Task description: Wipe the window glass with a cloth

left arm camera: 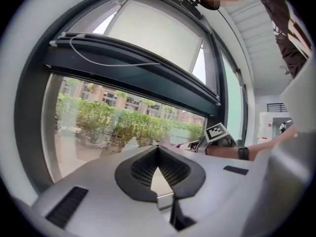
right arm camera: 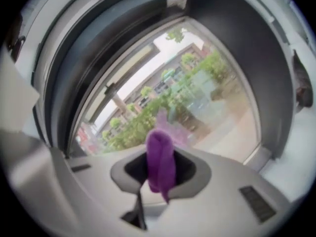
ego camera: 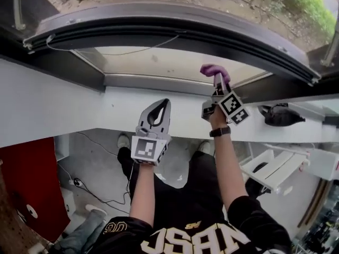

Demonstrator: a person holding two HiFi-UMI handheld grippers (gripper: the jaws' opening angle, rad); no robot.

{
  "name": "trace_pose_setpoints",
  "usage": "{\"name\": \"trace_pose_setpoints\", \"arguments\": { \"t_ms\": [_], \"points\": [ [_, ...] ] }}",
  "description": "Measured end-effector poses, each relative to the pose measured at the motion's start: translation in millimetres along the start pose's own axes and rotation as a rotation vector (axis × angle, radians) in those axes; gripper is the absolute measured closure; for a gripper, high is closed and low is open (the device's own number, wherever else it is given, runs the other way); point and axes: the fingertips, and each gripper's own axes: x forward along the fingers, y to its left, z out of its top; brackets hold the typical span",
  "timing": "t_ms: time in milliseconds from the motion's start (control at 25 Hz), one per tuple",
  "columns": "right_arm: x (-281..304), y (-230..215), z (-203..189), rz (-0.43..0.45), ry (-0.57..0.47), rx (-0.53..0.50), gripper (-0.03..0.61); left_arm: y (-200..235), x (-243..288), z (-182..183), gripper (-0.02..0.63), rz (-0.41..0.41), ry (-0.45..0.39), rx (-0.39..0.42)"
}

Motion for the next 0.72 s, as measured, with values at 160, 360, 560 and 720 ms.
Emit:
{"name": "trace_pose_setpoints", "arguments": {
  "t_ms": [160, 360, 560, 720],
  "points": [
    [51.2, 156.5, -134.0, 0.256, 0.216, -0.053, 0.500, 107.0, -63.2, 17.7, 0.604, 0.146, -0.009, 0.049],
    [109.0, 332.0, -257.3, 0.504, 0.330, -0.234, 0.500, 208.6, -137.5, 36.3, 0.604, 0.243, -0.010, 0.094],
    [161.7, 412.6, -320.5, 0.516, 0.335, -0.159, 0.500, 263.8, -188.1, 45.9, 0.604, 0.327, 0.004, 0.072],
    [175.3, 380.7, -296.8, 0.428, 0.342, -0.127, 0.500, 255.1, -182.1, 41.5, 0.604, 0.310, -0.002, 0.072]
  ]
}}
